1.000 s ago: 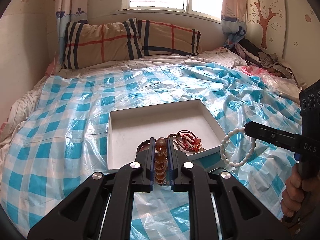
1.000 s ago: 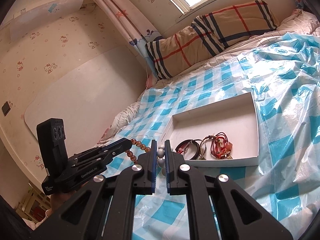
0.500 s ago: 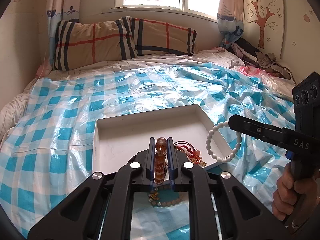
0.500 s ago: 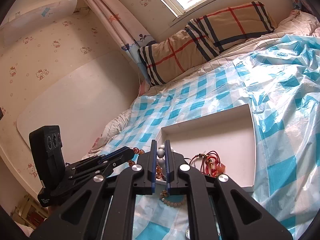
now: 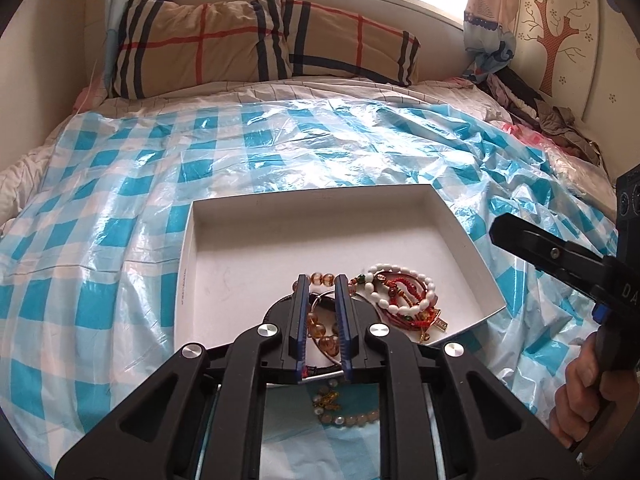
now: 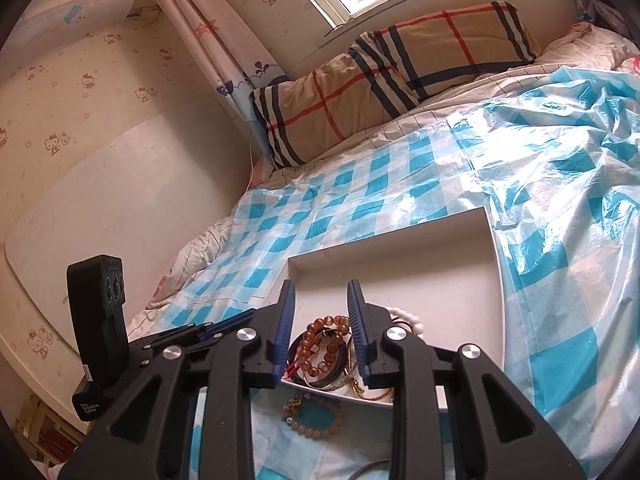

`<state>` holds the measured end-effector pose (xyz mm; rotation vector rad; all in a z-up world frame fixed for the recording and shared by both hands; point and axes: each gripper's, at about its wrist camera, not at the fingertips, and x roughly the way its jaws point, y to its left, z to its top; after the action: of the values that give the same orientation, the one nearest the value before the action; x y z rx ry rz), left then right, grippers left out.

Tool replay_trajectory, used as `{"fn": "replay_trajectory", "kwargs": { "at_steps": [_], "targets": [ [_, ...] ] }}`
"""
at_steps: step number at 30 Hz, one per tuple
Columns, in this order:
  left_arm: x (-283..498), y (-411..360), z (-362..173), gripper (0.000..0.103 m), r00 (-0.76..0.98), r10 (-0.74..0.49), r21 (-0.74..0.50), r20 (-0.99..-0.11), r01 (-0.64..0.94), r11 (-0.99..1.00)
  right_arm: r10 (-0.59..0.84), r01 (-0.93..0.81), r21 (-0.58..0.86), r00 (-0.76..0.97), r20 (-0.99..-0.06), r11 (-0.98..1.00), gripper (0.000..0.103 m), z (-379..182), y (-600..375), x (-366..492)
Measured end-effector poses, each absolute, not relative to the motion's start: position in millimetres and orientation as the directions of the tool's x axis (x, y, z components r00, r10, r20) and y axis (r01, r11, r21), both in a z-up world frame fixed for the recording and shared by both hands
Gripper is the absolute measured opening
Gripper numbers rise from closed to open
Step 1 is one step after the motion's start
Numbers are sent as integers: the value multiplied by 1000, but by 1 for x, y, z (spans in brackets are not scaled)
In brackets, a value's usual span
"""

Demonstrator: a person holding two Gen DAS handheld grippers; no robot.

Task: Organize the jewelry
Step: 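Carry the amber and white bead bracelets into the tray and open both tools, then close the left tool on the pale charm bracelet while the right tool grasps the silver bangle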

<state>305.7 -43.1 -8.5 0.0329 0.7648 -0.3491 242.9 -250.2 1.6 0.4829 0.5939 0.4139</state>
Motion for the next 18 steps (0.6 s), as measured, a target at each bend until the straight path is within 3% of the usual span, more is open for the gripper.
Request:
{"fn": "replay_trajectory", "kwargs": {
  "at_steps": [5,11,16,18],
  "targets": [
    [281,-24,-11,13,665,-280,-88,-692,308,948,464,-193,496,724,-510,846,28,-9,-256,216],
    [256,-25,-48,15,572,-272,-55,-774,367,928,395,-156,389,626,-672,908,30,-46,-248,199],
    [268,-40,-66,15,526,-267,-47,-807,394,918,344,-154,315,573,-744,937,30,-67,-239,200],
    [273,-48,-68,23,514,-271,-42,-814,413,910,328,-153,294,560,-761,943,32,-71,-236,200]
  ]
}}
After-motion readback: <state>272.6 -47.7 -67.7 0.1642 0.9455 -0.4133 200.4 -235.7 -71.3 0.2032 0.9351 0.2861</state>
